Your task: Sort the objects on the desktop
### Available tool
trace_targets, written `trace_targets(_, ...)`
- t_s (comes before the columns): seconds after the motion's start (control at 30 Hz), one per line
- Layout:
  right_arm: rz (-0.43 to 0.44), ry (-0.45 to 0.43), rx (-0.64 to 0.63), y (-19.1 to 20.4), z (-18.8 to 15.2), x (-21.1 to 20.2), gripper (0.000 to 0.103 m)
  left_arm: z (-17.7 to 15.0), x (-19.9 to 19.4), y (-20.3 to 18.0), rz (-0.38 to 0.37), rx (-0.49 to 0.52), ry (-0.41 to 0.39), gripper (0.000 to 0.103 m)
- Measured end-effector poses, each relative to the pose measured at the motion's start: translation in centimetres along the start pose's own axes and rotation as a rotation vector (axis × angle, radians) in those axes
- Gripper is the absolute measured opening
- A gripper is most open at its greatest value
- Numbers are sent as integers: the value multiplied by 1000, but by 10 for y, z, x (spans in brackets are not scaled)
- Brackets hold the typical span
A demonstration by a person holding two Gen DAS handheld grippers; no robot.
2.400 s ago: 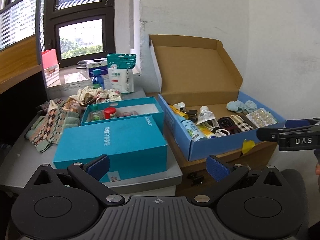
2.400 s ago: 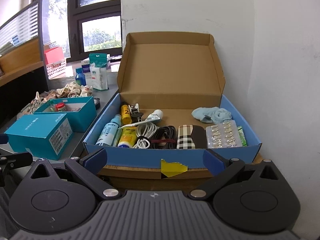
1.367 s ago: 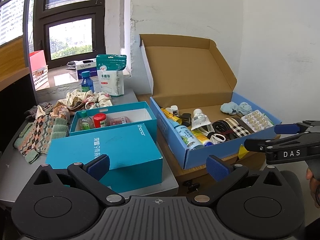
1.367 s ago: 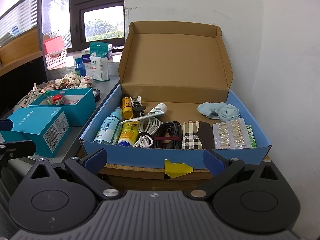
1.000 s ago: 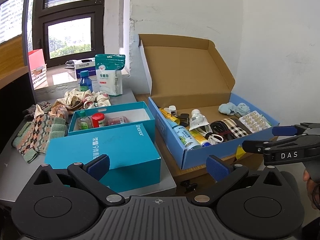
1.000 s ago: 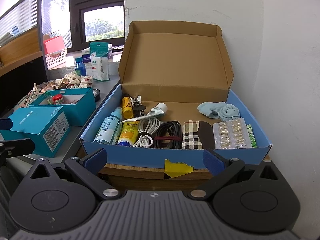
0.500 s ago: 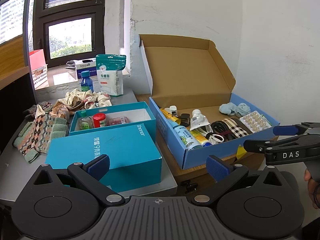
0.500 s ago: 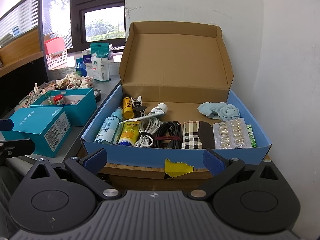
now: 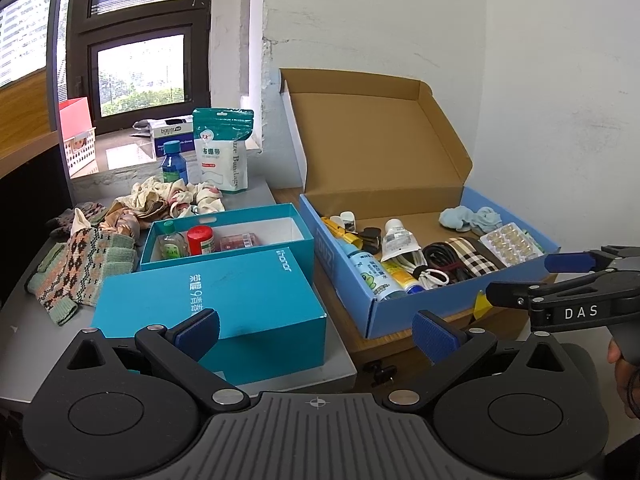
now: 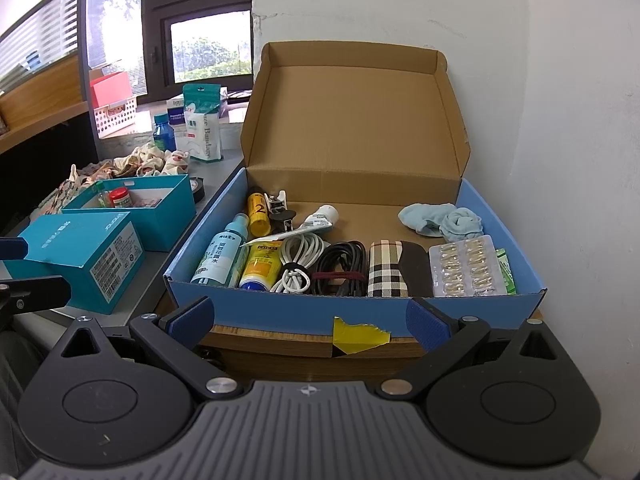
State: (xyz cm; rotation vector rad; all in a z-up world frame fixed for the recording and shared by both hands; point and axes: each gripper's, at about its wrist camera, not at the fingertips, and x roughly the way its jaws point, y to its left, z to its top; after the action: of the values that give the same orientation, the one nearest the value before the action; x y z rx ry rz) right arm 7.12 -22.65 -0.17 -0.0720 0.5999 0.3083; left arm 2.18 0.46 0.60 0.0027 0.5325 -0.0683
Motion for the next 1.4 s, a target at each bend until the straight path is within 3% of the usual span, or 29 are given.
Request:
trace_targets(0.67, 0, 8, -10, 2, 1, 3, 103, 4, 3, 10, 22, -7, -4, 103)
trace_targets(1.03, 23, 19, 10, -3, 12, 12, 103, 24, 10, 54, 11, -98, -21, 102)
trace_targets(1.4, 96, 48, 54, -5, 29, 29, 103, 55, 39, 84, 54, -96, -17, 102)
